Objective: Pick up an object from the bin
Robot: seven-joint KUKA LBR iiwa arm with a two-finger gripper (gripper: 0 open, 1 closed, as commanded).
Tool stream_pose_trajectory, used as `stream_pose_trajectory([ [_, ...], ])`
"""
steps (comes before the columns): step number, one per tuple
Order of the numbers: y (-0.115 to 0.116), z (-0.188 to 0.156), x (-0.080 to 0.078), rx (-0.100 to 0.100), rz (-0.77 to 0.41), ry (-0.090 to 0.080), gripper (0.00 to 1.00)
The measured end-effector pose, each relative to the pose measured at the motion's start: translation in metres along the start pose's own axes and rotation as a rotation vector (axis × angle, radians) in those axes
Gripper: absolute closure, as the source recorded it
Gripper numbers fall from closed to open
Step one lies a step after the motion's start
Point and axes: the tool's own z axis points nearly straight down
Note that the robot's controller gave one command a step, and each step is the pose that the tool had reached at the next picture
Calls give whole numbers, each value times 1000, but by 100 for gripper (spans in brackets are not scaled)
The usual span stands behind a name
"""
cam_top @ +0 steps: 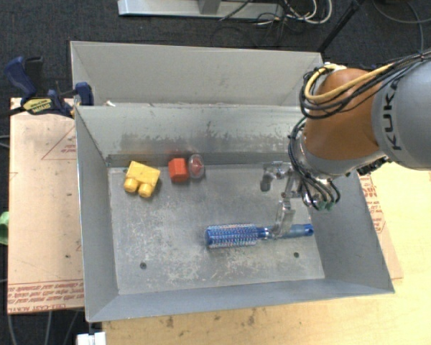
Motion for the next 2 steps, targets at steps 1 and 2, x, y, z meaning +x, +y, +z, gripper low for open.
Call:
stream_pose_trajectory([
  [1, 48, -40, -16, -3, 103, -6, 0],
  [2, 36, 72, 39, -1, -209, 7, 0],
])
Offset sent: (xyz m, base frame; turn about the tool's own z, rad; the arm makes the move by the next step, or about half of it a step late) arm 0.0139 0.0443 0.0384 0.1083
